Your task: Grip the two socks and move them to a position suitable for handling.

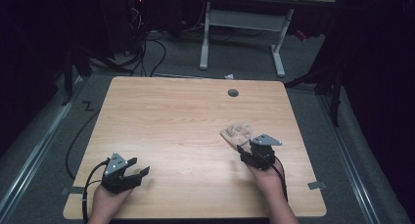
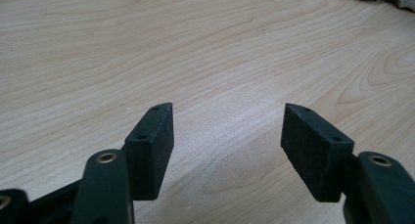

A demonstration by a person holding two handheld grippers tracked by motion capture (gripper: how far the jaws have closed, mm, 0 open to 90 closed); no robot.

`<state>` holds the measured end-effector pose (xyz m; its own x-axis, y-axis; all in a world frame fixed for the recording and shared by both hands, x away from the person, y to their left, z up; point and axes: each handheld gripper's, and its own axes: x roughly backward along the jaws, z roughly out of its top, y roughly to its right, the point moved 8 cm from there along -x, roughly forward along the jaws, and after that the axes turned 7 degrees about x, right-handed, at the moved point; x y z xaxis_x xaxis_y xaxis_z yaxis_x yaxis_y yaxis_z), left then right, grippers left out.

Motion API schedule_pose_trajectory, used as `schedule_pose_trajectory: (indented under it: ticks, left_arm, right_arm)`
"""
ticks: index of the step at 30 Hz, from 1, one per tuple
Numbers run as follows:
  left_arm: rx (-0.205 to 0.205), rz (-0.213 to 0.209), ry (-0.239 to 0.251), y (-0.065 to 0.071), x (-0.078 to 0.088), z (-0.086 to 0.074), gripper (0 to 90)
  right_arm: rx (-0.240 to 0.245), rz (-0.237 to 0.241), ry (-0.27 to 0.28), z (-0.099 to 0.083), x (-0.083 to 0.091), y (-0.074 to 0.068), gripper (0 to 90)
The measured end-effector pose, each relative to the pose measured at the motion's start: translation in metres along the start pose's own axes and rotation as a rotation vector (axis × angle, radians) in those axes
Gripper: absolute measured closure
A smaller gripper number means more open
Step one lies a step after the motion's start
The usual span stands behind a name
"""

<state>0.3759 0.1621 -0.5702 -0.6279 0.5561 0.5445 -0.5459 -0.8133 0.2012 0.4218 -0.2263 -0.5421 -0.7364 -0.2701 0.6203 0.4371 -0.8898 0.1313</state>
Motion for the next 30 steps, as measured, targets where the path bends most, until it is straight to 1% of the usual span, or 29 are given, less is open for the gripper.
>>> schedule_pose_trajectory:
  ticks: [1, 3, 4, 5, 7, 11, 15, 17, 19, 21, 22, 24, 26, 30]
  left_arm:
    - [0.006, -0.004, -0.001, 0.000, 0.000, 0.000, 37.6]
    - [0.009, -0.007, 0.000, 0.000, 0.000, 0.000, 37.6]
    - [0.009, -0.007, 0.000, 0.000, 0.000, 0.000, 37.6]
    - [0.010, -0.009, -0.002, 0.000, 0.000, 0.000, 37.6]
    - [0.014, -0.011, -0.004, -0.001, 0.000, 0.000, 37.2]
    - [0.023, -0.011, 0.001, -0.001, 0.000, 0.000, 36.3]
    - [0.021, -0.013, -0.001, -0.001, 0.000, 0.000, 36.0]
    - [0.015, -0.007, 0.000, -0.001, -0.001, 0.000, 35.3]
    - [0.013, -0.007, -0.001, -0.001, -0.001, 0.000, 35.2]
    - [0.013, -0.007, -0.003, -0.001, -0.001, 0.000, 35.3]
    - [0.013, -0.008, -0.003, -0.001, -0.001, 0.000, 35.3]
    - [0.014, -0.007, -0.002, -0.001, -0.001, 0.000, 35.3]
    - [0.014, -0.008, -0.003, -0.001, -0.002, 0.000, 35.4]
    - [0.011, -0.010, -0.007, -0.001, -0.002, -0.001, 35.4]
  right_arm:
    - [0.006, -0.010, -0.014, 0.002, -0.003, 0.003, 45.8]
    - [0.007, -0.014, -0.022, 0.004, -0.005, 0.006, 46.3]
    - [0.008, -0.016, -0.015, 0.006, -0.006, 0.007, 46.4]
    - [0.000, -0.014, -0.021, 0.007, -0.007, 0.008, 46.3]
    - [0.002, -0.018, -0.032, 0.008, -0.010, 0.010, 45.9]
    - [0.010, -0.031, -0.035, 0.015, -0.015, 0.013, 45.9]
    - [0.012, -0.036, -0.051, 0.019, -0.022, 0.018, 46.4]
    - [-0.006, -0.038, -0.055, 0.021, -0.026, 0.020, 45.9]
    - [-0.014, -0.026, -0.057, 0.023, -0.029, 0.023, 44.7]
    - [-0.019, -0.025, -0.058, 0.024, -0.031, 0.024, 44.6]
    - [-0.019, -0.023, -0.056, 0.025, -0.032, 0.025, 44.7]
    - [-0.011, -0.034, -0.053, 0.028, -0.033, 0.027, 45.4]
    - [-0.019, -0.032, -0.043, 0.030, -0.035, 0.029, 45.5]
    - [-0.016, -0.040, -0.067, 0.031, -0.042, 0.032, 46.3]
